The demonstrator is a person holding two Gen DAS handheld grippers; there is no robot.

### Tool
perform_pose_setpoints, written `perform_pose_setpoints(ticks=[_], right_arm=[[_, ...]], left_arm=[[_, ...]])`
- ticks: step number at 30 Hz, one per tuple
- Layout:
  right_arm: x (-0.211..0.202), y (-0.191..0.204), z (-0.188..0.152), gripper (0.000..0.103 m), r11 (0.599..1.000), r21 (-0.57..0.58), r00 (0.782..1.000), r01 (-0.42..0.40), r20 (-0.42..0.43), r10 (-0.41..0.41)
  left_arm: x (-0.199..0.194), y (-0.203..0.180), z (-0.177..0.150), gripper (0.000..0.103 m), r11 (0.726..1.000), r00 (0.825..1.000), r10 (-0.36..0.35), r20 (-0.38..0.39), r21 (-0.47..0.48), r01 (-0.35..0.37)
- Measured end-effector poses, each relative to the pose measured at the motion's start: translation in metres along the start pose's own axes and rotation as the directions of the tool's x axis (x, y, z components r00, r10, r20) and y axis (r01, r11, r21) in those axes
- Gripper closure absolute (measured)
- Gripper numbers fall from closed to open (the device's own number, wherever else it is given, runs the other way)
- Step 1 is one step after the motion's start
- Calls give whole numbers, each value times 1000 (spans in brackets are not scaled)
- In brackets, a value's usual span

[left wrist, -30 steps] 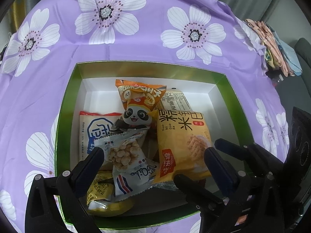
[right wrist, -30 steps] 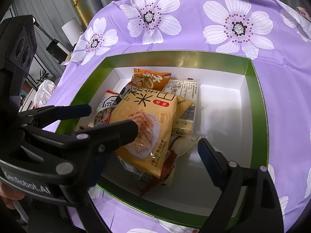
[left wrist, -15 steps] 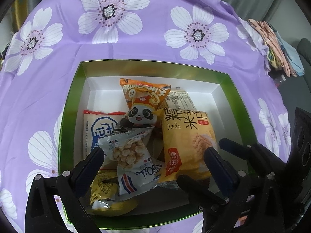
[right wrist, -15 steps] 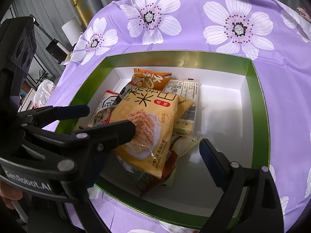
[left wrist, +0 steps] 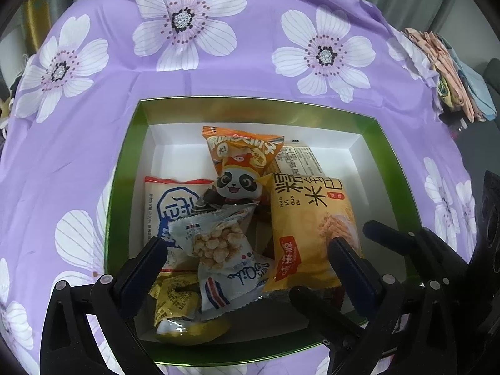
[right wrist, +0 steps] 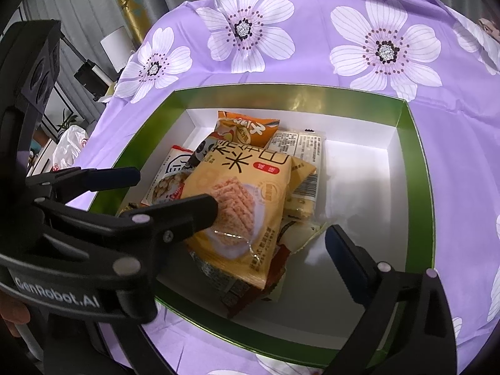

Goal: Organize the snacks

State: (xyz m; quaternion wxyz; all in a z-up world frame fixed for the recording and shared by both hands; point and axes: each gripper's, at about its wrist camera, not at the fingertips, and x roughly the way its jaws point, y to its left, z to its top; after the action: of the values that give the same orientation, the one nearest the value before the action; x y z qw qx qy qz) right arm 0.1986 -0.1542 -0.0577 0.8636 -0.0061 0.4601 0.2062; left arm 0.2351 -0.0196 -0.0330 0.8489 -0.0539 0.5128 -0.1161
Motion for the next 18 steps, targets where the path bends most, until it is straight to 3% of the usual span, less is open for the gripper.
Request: perform_pose_setpoints(ticks=[18], right_arm=[[-12,-4,0,0,998,4,997,70,30,-70]], left_arm=[[-12,-2,-4,1,997,997,71,19,10,-71]])
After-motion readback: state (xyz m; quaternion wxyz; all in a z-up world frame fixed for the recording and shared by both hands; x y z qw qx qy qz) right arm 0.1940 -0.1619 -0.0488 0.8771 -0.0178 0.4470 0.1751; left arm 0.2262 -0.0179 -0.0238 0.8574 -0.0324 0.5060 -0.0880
